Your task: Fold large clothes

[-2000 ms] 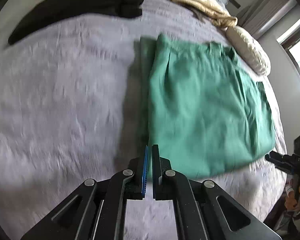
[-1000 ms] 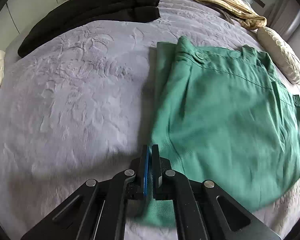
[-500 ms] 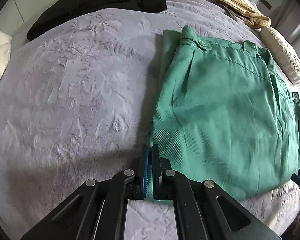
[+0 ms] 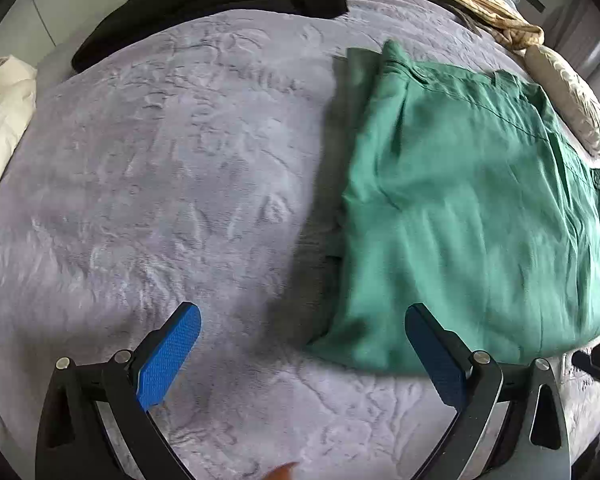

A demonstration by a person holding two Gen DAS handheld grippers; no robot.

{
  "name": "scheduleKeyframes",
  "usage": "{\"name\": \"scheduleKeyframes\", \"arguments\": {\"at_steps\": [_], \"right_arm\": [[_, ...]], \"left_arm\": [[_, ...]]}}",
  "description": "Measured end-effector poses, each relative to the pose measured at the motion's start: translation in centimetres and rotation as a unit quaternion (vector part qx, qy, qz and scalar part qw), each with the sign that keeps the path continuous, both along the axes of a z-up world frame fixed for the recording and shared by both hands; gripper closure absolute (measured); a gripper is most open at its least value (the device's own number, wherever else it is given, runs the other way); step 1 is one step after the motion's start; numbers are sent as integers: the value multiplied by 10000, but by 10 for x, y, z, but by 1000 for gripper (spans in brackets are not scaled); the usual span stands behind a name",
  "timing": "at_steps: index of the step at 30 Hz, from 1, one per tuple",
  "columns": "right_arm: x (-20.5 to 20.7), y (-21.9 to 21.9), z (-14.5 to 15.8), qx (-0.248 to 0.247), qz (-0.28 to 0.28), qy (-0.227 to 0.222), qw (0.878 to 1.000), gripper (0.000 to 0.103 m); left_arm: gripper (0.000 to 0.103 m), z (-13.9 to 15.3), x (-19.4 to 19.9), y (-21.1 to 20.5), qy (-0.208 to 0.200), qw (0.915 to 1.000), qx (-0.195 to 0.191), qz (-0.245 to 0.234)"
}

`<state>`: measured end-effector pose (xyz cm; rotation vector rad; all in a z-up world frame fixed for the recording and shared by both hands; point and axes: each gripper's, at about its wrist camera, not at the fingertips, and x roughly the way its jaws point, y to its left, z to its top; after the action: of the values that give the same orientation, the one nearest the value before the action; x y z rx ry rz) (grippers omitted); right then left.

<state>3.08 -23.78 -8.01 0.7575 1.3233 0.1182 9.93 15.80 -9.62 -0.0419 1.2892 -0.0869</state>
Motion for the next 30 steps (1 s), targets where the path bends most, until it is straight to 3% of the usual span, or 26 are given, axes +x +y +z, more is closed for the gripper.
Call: {"name": "scheduleKeyframes", "arguments": {"at_steps": [8, 11, 15, 19, 23, 30], "right_arm": [[8, 31, -14, 732, -115, 14, 9972, 17], [11, 41, -24, 1260, -269, 19, 9917, 0], [15, 57, -33, 1684, -420, 26, 9848, 0], [24, 67, -42, 1784, -499, 150, 9826, 0], [26, 71, -48, 2233, -703, 85, 9722, 0], [38, 78, -57, 2584, -859, -43, 9622, 0]], "left_arm": [[1, -21, 8, 16, 204, 9997, -97, 133], [1, -24, 9, 20, 178, 9996, -163, 110], [1, -22, 13, 27, 156, 9997, -197, 57], [1, -21, 23, 30, 160, 9994, -291, 54], [1, -14, 29, 30, 212, 9988, -439, 33], [1, -14, 37, 31, 403, 9934, -1061, 149]]}}
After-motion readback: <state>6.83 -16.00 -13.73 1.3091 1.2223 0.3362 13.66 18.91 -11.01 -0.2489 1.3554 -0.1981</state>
